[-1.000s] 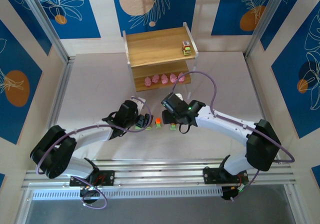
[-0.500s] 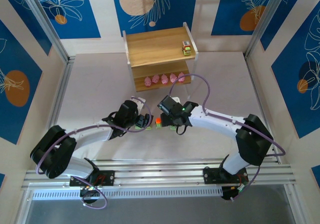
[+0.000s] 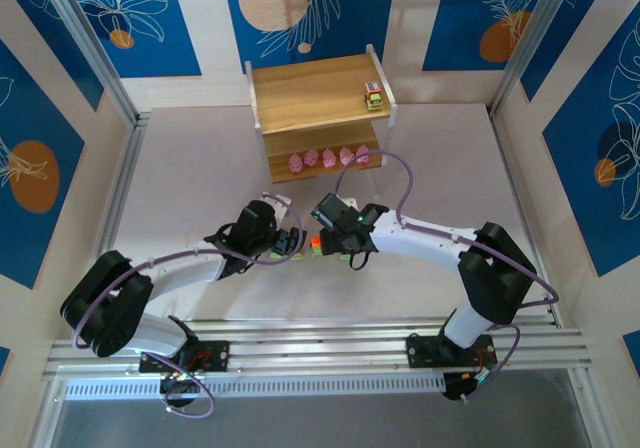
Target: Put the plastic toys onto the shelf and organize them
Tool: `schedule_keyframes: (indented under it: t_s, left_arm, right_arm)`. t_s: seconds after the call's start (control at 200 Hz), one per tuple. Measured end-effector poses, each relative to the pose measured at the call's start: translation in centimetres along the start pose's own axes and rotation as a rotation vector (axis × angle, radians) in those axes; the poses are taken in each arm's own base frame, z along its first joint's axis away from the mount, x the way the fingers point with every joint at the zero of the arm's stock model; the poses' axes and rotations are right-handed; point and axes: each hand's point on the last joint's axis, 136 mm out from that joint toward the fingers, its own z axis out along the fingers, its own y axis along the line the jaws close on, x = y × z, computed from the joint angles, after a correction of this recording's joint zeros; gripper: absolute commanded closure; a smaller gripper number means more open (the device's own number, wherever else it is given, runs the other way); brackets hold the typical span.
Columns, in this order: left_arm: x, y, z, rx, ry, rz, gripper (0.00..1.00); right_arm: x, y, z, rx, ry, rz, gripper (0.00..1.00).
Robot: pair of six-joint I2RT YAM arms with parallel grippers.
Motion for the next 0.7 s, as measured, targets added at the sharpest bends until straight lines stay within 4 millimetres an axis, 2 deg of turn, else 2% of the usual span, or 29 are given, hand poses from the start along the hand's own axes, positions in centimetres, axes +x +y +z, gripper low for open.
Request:
schedule_keyframes:
  t_s: [0.365, 0.7]
  left_arm:
    - [-0.22, 0.02, -0.14, -0.002, -0.008, 0.0, 0.17]
    - [-0.31, 0.01, -0.21, -0.002, -0.011, -0.001, 0.18]
  right_arm:
    - [0.15, 0.43, -0.02, -0.003, 0.002, -0.012, 0.29]
    - [0.25, 0.27, 0.36, 0.02, 0.016, 0.004, 0.35]
